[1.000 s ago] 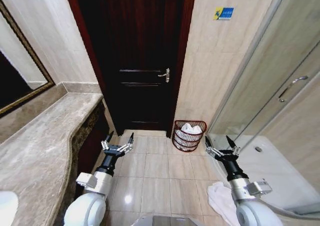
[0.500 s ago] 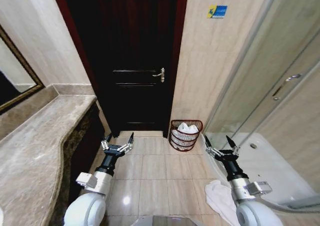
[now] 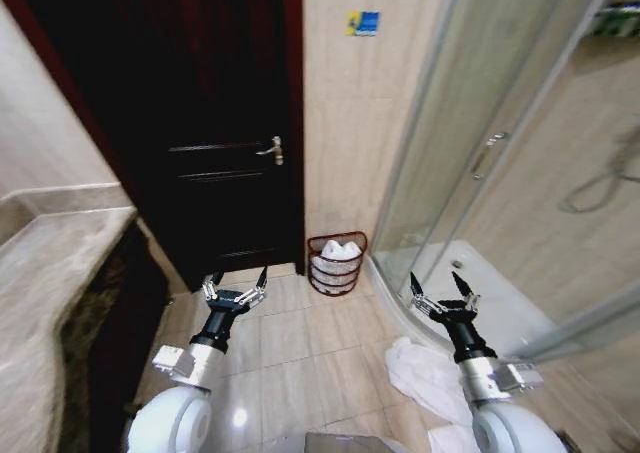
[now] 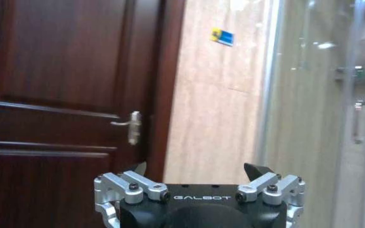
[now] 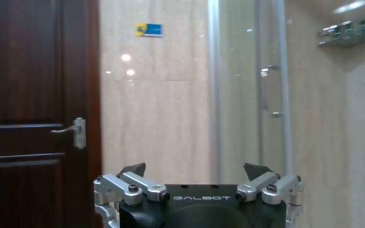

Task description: Discard the used towel into the hamper.

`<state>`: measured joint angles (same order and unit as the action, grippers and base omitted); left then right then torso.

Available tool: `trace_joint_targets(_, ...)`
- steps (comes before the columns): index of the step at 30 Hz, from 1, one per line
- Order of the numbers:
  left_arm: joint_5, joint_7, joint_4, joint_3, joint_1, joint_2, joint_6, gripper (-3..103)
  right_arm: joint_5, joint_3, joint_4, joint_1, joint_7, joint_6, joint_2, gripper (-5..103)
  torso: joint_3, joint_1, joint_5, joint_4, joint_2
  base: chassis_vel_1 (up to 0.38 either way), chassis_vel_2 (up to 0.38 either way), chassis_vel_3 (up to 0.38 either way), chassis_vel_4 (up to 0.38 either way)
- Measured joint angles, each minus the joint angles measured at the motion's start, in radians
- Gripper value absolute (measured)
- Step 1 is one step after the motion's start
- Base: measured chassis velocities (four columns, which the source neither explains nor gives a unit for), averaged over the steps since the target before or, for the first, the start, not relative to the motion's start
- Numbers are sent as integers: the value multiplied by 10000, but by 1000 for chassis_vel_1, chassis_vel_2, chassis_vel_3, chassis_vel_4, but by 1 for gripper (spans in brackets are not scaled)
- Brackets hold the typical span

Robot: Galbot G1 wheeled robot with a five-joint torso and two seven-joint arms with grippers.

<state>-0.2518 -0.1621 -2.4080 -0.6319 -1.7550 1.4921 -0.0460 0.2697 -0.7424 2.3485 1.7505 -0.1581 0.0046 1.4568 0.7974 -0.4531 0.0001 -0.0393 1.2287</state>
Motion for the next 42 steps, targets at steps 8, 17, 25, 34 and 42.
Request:
trace_joint_targets(8,0,0,0,0,0,0,0,100,0,0,0,1,0,0,0,100,0,0,-2,0,0,-124,-132,-119,-128)
trace_joint_targets(17,0,0,0,0,0,0,0,100,0,0,0,1,0,0,0,100,0,0,0,-1,0,-124,-123,-126,-122)
trace_joint_targets(25,0,0,0,0,0,0,0,100,0,0,0,0,0,0,0,100,0,0,0,-1,0,-118,-116,-121,-128)
trace_joint_targets(34,0,0,0,0,0,0,0,100,0,0,0,0,0,0,0,100,0,-1,-1,-1,0,-127,-129,-112,-117)
trace_joint_targets(42,0,0,0,0,0,0,0,100,0,0,0,0,0,0,0,100,0,0,-1,0,0,-128,-124,-129,-125)
